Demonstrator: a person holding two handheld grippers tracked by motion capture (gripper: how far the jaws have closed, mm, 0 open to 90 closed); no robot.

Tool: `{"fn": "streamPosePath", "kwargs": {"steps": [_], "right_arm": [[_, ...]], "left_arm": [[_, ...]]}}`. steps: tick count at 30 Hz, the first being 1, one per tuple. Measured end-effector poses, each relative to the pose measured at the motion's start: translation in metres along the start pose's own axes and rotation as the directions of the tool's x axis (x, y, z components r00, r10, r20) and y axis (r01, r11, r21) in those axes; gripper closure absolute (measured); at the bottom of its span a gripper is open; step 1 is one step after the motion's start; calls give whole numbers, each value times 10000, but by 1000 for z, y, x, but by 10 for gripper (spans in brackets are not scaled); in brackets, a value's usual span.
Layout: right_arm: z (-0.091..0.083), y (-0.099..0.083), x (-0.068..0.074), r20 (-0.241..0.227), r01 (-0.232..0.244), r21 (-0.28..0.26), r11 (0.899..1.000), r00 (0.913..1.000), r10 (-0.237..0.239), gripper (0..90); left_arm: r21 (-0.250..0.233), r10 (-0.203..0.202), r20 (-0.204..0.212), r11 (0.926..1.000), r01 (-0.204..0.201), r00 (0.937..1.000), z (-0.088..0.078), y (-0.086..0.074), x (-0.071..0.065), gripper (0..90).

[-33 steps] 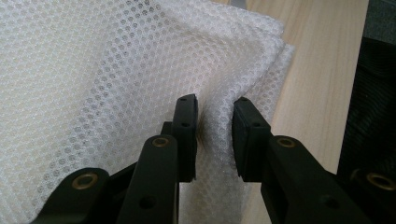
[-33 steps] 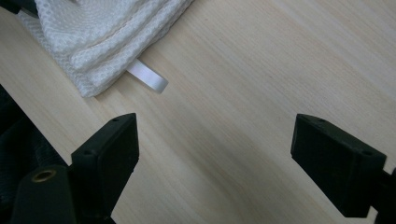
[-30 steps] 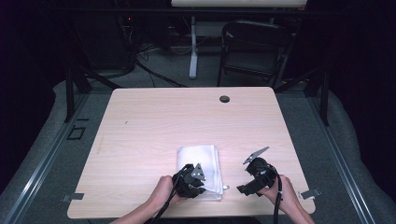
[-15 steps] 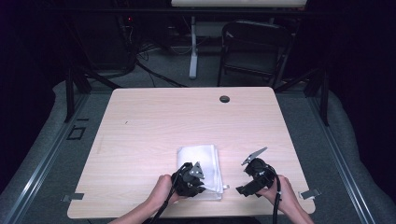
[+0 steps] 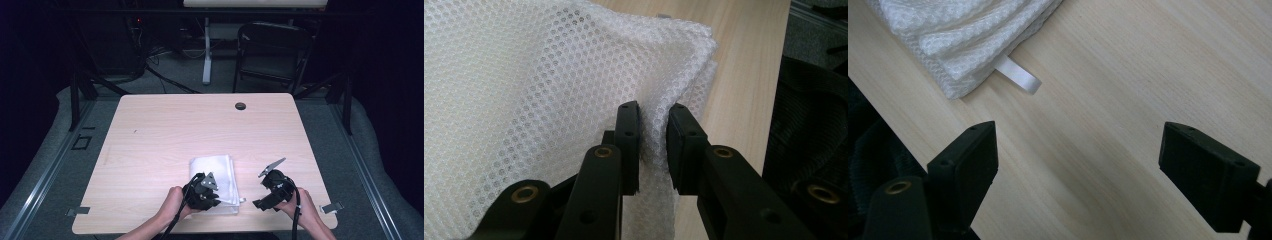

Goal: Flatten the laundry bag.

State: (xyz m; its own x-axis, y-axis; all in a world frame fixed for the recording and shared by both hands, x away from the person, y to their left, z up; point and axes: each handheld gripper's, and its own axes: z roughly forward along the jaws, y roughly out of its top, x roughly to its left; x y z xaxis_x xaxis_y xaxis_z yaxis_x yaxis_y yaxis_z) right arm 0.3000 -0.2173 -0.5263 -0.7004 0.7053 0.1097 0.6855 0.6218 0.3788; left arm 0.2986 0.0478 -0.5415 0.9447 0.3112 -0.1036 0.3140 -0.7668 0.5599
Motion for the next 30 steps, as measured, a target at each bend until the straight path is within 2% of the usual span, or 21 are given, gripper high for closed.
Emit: {"fn": "streamPosePath", "kwargs": {"steps": [7,16,20,22,24,27,30], "right_arm": [[1,1,0,-15,151,176,9997,9999,-151,164],[2,1,0,14,66,92,9999,10000,-66,169],[0,1,1,82,164,78,9998,9998,-165,176],[1,1,3,-110,111,-134,9998,9999,-112,185],[0,2,2,-13,298,153,9994,9996,-297,203],[2,3,4,-83,252,23,9997,9996,-252,222],[1,4,7,-54,341,-61,9994,9994,-342,301]], "left_arm": [[123,16,99,9999,-18,10000,1,0,0,769],[278,81,218,9996,-87,9997,2,0,0,731],[255,144,132,9996,-147,9998,1,0,-1,774],[251,127,106,9996,-130,9999,2,0,-1,808],[189,50,85,9998,-52,10000,2,0,0,820],[166,24,45,9999,-25,10000,1,0,0,841],[35,78,-24,10000,-78,10000,-1,-1,-1,850]]}}
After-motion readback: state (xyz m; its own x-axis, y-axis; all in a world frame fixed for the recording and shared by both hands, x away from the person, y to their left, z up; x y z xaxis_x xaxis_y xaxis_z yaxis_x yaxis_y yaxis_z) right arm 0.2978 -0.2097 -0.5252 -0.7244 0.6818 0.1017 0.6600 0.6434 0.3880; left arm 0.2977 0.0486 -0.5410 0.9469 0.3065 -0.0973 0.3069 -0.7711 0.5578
